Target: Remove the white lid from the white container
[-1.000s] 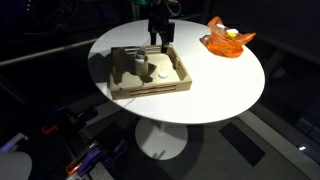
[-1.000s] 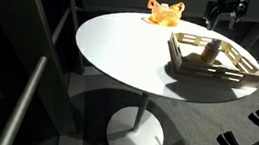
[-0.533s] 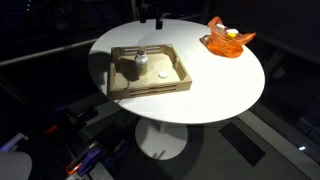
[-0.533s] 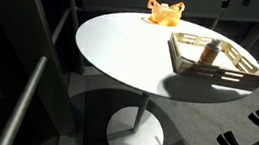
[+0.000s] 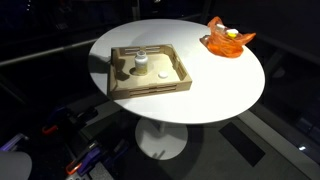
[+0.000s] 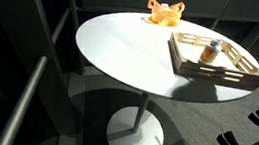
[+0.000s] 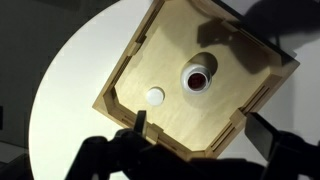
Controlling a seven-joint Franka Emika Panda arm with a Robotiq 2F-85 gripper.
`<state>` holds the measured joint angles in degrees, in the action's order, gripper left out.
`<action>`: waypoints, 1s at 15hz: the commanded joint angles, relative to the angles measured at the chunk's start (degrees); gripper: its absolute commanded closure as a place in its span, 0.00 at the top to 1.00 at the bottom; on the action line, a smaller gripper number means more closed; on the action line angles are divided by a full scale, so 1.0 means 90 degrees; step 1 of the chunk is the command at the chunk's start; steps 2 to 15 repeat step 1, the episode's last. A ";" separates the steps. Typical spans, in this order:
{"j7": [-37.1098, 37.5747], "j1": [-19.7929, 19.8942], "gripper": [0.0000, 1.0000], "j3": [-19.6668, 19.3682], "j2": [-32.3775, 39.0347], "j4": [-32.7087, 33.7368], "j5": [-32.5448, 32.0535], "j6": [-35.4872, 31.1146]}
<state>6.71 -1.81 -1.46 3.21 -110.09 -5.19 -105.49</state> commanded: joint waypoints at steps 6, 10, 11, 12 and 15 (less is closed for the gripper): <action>-0.0005 0.0060 1.00 0.0060 0.0003 0.0001 -0.0002 0.0016; -0.0005 0.0060 1.00 0.0060 0.0003 0.0001 -0.0002 0.0016; -0.0005 0.0060 1.00 0.0060 0.0003 0.0001 -0.0002 0.0016; -0.0005 0.0060 1.00 0.0060 0.0003 0.0001 -0.0002 0.0016; -0.0005 0.0060 1.00 0.0060 0.0003 0.0001 -0.0002 0.0016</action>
